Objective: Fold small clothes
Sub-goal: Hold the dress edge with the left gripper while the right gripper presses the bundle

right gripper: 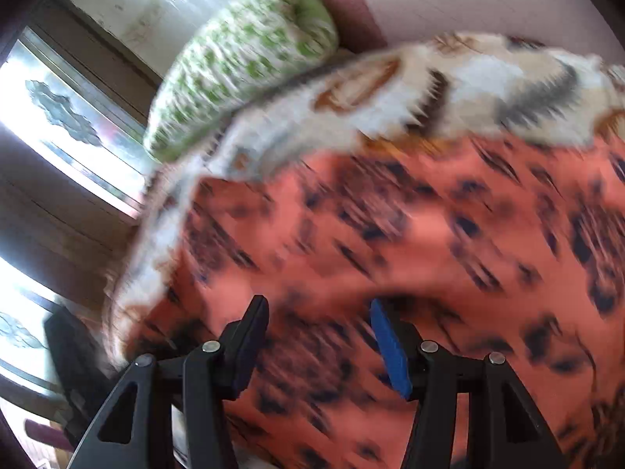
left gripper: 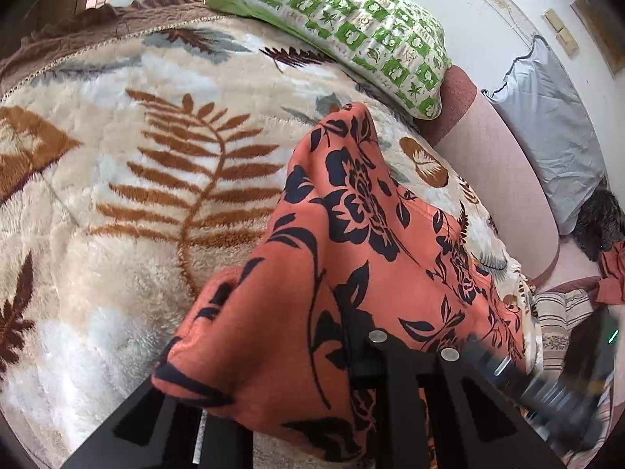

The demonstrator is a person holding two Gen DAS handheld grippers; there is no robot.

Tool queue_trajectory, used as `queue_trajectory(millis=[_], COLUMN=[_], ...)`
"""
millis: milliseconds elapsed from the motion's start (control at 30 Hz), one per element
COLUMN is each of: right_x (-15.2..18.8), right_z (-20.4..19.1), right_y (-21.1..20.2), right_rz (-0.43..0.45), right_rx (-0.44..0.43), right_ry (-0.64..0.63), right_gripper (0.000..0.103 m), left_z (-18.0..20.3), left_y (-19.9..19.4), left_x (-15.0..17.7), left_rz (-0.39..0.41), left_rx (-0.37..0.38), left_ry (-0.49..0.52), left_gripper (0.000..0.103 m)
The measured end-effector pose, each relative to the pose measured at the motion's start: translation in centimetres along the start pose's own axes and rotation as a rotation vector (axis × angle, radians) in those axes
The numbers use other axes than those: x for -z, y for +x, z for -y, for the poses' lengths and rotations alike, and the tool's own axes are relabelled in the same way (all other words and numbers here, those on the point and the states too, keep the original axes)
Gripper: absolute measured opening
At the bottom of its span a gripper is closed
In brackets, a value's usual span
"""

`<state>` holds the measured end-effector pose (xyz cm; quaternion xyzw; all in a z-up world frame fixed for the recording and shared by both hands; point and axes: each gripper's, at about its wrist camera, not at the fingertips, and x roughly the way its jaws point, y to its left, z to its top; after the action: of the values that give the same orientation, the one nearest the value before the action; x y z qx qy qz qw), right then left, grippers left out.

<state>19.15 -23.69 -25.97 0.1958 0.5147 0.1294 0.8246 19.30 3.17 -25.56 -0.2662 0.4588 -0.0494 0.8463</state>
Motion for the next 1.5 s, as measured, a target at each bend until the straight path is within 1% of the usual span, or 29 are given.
queue_trajectory(millis=[33,133,200,267,300,333,367,400,467,567,633,667,700,733,767,800,867,933,967,1033,1067,1133,1233,1300,1333,1400,1500], right_x=[0.4,1.0,1.5,2.3,3.0,3.8,4.5,5.1,5.6,5.6,5.2,5.1,4.8,4.7,4.8,4.9,4.7,4.4,4.2,4.1,4.2,4.7,5.1,5.0,4.9,5.0,5.0], right_z=[0.2,-0.4,-1.4,-2.6,-3.2,-3.7,-4.0,-4.4,-4.8,-4.4,-4.4,-4.0,-3.7,-3.3,-3.0,-3.1,-3.5,-3.0,-2.7,-2.3,-2.3,-2.0,-2.5,-2.0,-1.4,-0.3,2.0], right_y=[-0.2,-2.2,-3.2,-3.0,-2.5,-1.8,-1.4,-1.3,-2.1,-3.8,-4.4,-4.5,-3.9,-2.8,-2.3,-2.3,-2.6,-3.2,-3.7,-4.1,-3.8,-2.8,-3.0,-3.6,-4.0,-4.7,-6.3], right_rz=[0.016,0.043,0.079,0.066,0.033,0.002,-0.007,0.006,0.022,0.049,0.086,0.087,0.058,0.003,-0.018,-0.007,-0.014,-0.011,0.004,0.03,0.032,-0.003,0.014,0.024,0.03,0.05,0.136], right_rx=[0.002,0.012,-0.03,-0.032,-0.031,-0.018,0.007,0.032,0.049,0.03,0.083,0.108,0.123,0.131,0.134,0.139,0.145,0.115,0.092,0.072,0.08,0.099,0.106,0.066,0.032,-0.01,-0.048], right_ry=[-0.012,-0.023,-0.045,-0.086,-0.114,-0.136,-0.157,-0.187,-0.217,-0.17,-0.183,-0.192,-0.192,-0.184,-0.184,-0.201,-0.222,-0.178,-0.148,-0.13,-0.137,-0.151,-0.201,-0.169,-0.136,-0.09,-0.05], right_gripper=[0.051,0.05,0.05,0.05,0.05,0.05,0.05,0.05,0.05,0.05,0.05,0.05,0.05,0.05,0.05,0.05,0.05,0.05,0.05,0.05,0.05,0.05,0.05,0.05,0.05,0.05,0.05], left_z=[-0.1,-0.8,-1.0,-0.6,-0.3,0.0,0.3,0.3,0.5,0.8,0.8,0.8,0.8,0.9,1.0,1.2,1.2,1.1,1.1,1.2,1.2,1.2,1.4,1.6,1.7,1.9,2.5], left_y=[0.1,0.6,0.8,0.7,0.6,0.5,0.6,0.5,0.3,0.1,0.2,0.2,0.2,0.2,0.2,0.2,0.2,0.2,0.3,0.3,0.3,0.4,0.3,0.3,0.3,0.2,-0.1], left_x=[-0.1,-0.6,-0.7,-0.7,-0.6,-0.6,-0.6,-0.5,-0.5,-0.6,-0.6,-0.6,-0.6,-0.6,-0.5,-0.5,-0.5,-0.6,-0.6,-0.6,-0.6,-0.6,-0.4,-0.3,-0.2,0.0,0.5], left_rz=[-0.001,-0.011,-0.012,-0.002,0.004,0.007,0.007,0.006,0.007,0.014,0.013,0.013,0.013,0.015,0.015,0.018,0.021,0.019,0.018,0.019,0.019,0.021,0.027,0.035,0.041,0.051,0.08], left_rx=[0.002,0.023,0.026,0.003,-0.013,-0.025,-0.036,-0.044,-0.056,-0.069,-0.071,-0.072,-0.073,-0.077,-0.082,-0.086,-0.087,-0.087,-0.087,-0.088,-0.09,-0.095,-0.104,-0.116,-0.123,-0.134,-0.158], left_ry=[-0.01,-0.058,-0.067,-0.033,-0.012,0.004,0.018,0.027,0.045,0.077,0.079,0.077,0.077,0.08,0.086,0.09,0.093,0.091,0.091,0.092,0.093,0.096,0.102,0.117,0.125,0.138,0.174], left_gripper=[0.019,0.02,0.02,0.02,0.02,0.02,0.02,0.022,0.022,0.023,0.023,0.023,0.023,0.023,0.023,0.023,0.024,0.024,0.024,0.024,0.024,0.024,0.024,0.024,0.025,0.025,0.025])
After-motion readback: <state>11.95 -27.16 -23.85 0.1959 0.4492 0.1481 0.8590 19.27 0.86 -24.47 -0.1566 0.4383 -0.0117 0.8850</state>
